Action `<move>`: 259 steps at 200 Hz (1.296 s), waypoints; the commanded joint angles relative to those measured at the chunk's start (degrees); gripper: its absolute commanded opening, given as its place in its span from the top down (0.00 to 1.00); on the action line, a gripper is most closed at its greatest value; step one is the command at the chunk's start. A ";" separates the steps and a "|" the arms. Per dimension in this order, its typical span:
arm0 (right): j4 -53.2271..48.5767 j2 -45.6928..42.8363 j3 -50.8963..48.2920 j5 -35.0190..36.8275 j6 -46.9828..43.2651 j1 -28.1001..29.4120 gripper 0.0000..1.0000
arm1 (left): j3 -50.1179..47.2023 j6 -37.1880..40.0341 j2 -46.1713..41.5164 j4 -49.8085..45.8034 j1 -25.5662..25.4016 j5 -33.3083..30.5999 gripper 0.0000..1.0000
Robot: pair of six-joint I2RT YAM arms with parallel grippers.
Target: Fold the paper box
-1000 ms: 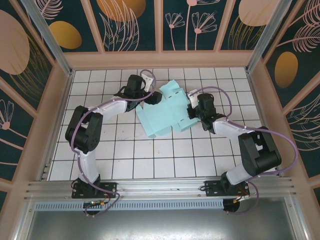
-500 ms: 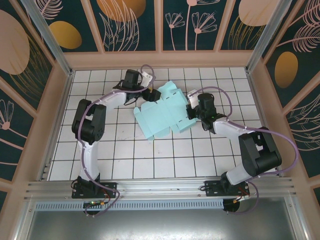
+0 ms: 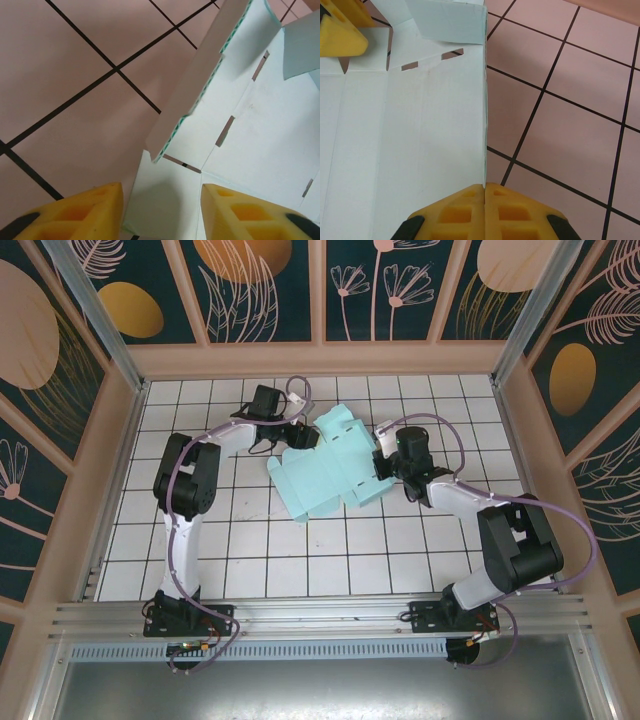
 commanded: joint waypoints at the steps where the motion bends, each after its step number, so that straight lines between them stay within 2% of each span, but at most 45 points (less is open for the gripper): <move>1: 0.04 -0.65 1.04 -1.22 0.66 -0.34 1.00 | 1.53 0.18 0.15 -0.38 0.32 3.37 0.68; 46: -0.26 -0.38 1.18 -0.54 0.64 -0.33 1.00 | -0.30 -0.22 -1.77 0.90 0.32 2.84 0.82; 73: -0.14 -0.16 1.36 0.18 1.23 -0.35 1.00 | -3.32 -0.79 -4.06 3.80 0.32 1.51 0.84; 135: -0.09 0.20 1.86 0.72 2.61 -0.29 1.00 | -21.13 -4.30 -14.73 23.92 -0.07 -4.56 0.90; 162: -0.56 0.56 2.55 1.82 3.85 -0.20 1.00 | -25.99 -1.31 -18.12 28.77 -1.72 -10.81 0.92; 200: -1.41 0.24 3.44 2.34 4.72 0.61 1.00 | -25.30 4.01 -18.12 25.63 -5.08 -21.16 0.90; 259: -4.44 2.42 6.45 6.17 5.63 1.11 1.00 | -32.05 12.27 -21.75 36.51 -11.89 -38.59 0.88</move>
